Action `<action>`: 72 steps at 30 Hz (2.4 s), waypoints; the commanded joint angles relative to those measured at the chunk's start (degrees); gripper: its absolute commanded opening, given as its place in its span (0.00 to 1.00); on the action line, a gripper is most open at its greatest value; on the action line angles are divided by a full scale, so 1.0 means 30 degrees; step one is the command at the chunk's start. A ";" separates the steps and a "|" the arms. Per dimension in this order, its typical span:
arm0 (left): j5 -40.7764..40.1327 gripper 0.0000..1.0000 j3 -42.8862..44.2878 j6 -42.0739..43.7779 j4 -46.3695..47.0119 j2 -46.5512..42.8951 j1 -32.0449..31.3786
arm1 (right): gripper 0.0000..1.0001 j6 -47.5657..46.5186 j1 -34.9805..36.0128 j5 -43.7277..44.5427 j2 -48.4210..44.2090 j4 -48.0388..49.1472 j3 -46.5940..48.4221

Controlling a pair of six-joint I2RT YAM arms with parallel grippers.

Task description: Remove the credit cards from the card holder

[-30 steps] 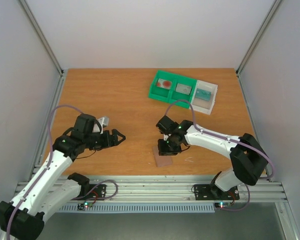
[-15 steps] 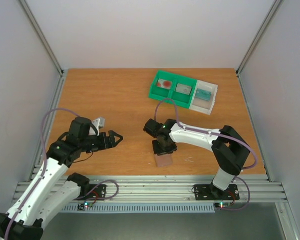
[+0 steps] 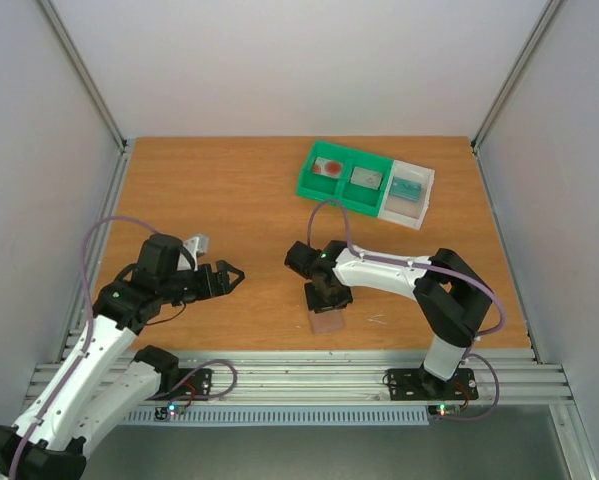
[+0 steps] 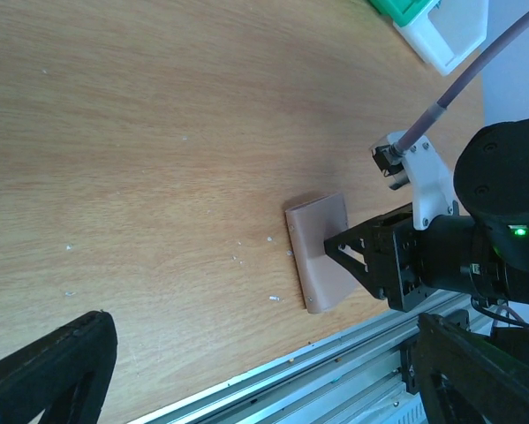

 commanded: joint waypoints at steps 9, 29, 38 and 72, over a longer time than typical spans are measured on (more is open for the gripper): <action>-0.0100 0.92 -0.0082 0.0080 0.0458 0.0252 -0.0086 | 0.17 0.0529 0.0366 0.0830 0.0154 0.0035 -0.0651; 0.0059 0.91 -0.0623 -0.0491 0.0871 0.1493 -0.0072 | 0.01 0.0453 0.0888 -0.1237 -0.1854 0.2768 -0.1251; 0.0686 0.86 -0.3194 -0.1462 0.4014 0.3111 -0.0086 | 0.01 0.1855 0.0893 -0.4641 -0.3334 0.7892 -0.3090; 0.3436 0.81 -0.5527 -0.3021 0.8086 0.5889 -0.0411 | 0.01 0.3360 0.0870 -0.3831 -0.8910 0.8039 -0.4568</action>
